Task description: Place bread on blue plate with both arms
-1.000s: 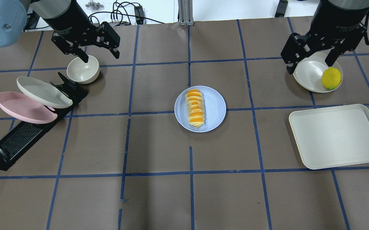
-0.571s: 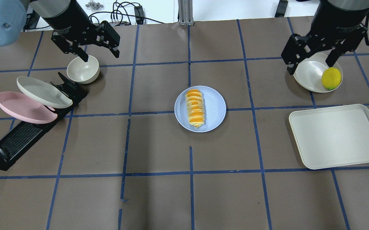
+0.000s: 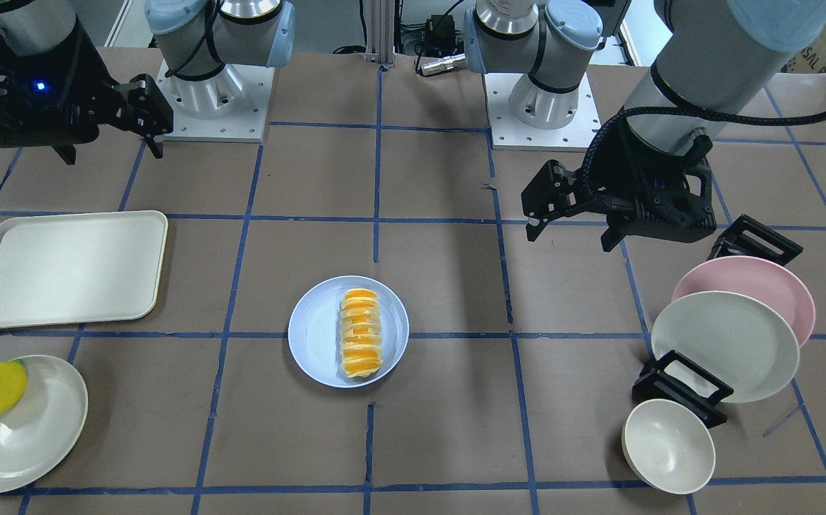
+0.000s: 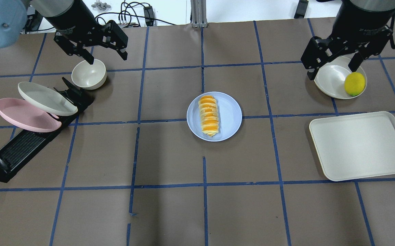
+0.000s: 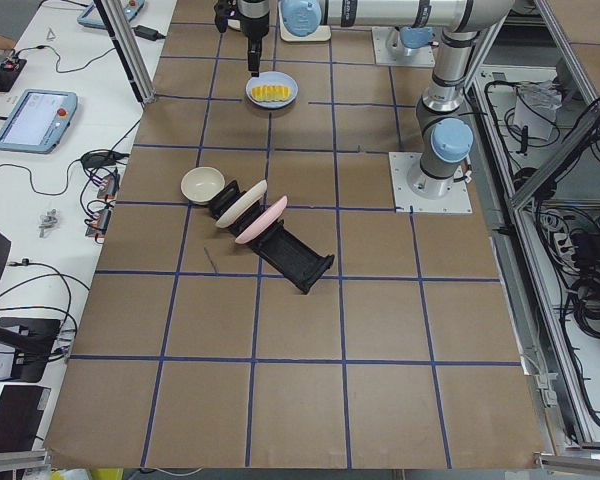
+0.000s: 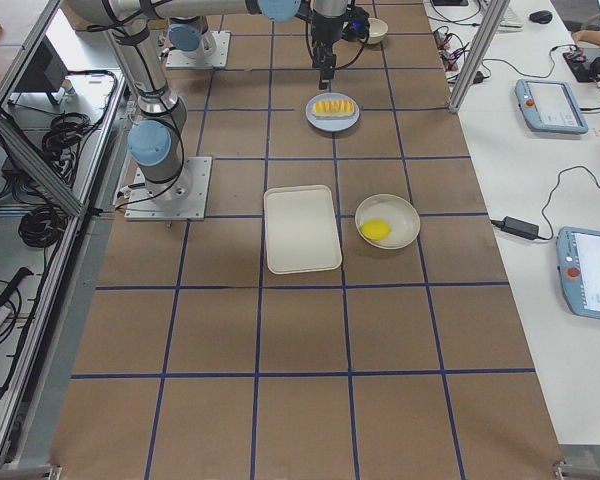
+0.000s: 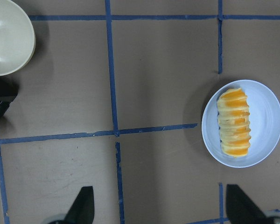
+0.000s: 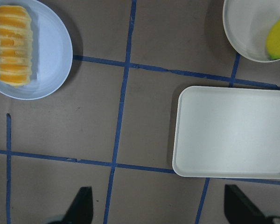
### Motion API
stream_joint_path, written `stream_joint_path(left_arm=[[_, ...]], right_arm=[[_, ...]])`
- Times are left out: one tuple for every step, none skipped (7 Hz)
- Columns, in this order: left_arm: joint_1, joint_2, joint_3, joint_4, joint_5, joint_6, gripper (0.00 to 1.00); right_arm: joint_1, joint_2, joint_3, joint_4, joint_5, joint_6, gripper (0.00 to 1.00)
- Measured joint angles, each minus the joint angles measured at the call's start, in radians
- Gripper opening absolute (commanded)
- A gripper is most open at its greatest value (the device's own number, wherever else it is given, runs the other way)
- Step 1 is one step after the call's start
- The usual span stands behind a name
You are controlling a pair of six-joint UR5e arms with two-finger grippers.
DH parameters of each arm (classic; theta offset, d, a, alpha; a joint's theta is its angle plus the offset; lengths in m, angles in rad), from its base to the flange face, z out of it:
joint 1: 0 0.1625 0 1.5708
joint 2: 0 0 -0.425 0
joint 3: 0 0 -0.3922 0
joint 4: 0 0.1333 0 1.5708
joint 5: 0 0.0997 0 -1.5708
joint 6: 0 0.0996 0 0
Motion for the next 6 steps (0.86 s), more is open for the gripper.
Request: stream_joint_path(left_arm=[[-0.005,0.0,-0.008,0.001,0.001,0.0,1.0],[-0.008,0.003,-0.011,0.002,0.002,0.002,1.0],[-0.009,0.012,-0.015,0.002,0.003,0.017,1.0],[-0.009,0.02,-0.019,0.002,0.005,0.05,1.0],[-0.008,0.019,-0.025,0.002,0.007,0.079,1.0],[-0.006,0.009,-0.033,0.006,0.007,0.089,1.0]], right_arm=[[0.0,0.001,0.0,-0.003,0.001,-0.001,1.0],[-0.001,0.004,-0.003,-0.01,0.001,-0.005,1.0],[-0.002,0.007,-0.008,-0.014,0.003,-0.009,1.0],[-0.004,0.008,-0.011,-0.014,0.008,-0.012,1.0],[-0.006,0.008,-0.011,-0.013,0.01,-0.013,1.0],[-0.006,0.007,-0.011,-0.013,0.01,-0.014,1.0]])
